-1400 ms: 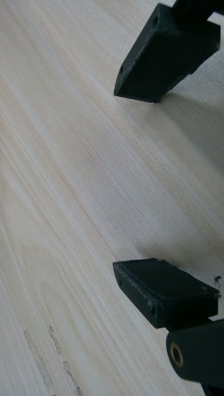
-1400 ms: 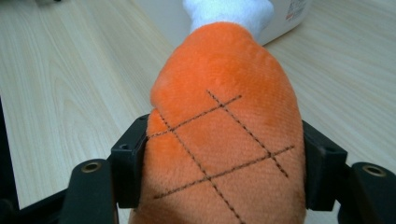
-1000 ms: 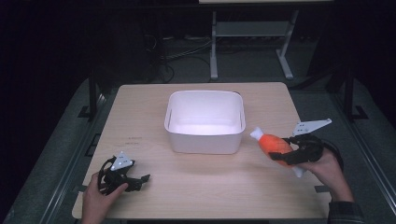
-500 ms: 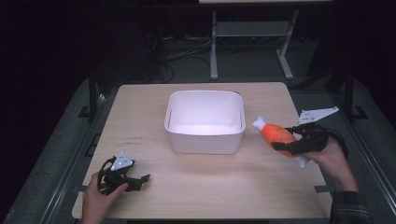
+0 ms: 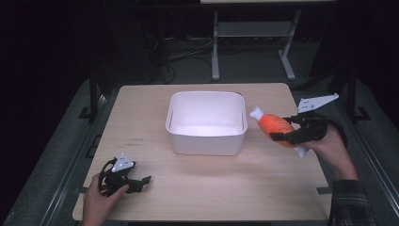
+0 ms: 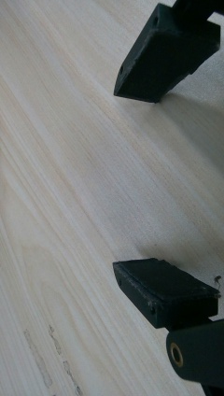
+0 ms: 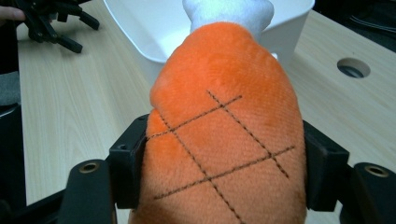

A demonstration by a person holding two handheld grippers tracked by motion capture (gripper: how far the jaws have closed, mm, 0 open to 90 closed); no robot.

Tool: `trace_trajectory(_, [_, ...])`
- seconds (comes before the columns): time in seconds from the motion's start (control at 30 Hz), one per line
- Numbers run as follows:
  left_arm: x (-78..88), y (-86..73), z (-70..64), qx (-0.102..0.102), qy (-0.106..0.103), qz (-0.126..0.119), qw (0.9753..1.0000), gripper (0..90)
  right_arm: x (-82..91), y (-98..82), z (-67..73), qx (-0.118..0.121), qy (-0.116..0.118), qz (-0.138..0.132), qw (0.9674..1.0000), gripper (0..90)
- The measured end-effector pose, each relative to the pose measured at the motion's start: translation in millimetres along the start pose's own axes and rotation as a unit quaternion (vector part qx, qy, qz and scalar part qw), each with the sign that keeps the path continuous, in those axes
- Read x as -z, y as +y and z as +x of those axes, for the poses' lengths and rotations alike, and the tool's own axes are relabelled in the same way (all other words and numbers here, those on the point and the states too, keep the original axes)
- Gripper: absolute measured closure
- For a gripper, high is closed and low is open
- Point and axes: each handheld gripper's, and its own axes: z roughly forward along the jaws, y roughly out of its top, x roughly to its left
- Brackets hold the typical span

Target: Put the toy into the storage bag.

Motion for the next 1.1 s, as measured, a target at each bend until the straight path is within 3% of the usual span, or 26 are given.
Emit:
trace_trajectory(0.77, [0.2,0.0,0.3,-0.002,0.0,0.002,1.0,12.9,-22.1,51.6,5.2,0.04,0.029,0.004,0.9988,30.5])
trace_trajectory(1.1, [0.2,0.0,0.1,-0.001,0.0,0.001,1.0,13.0,-44.2,68.4,6.4,0.054,0.052,0.013,0.9971,30.0])
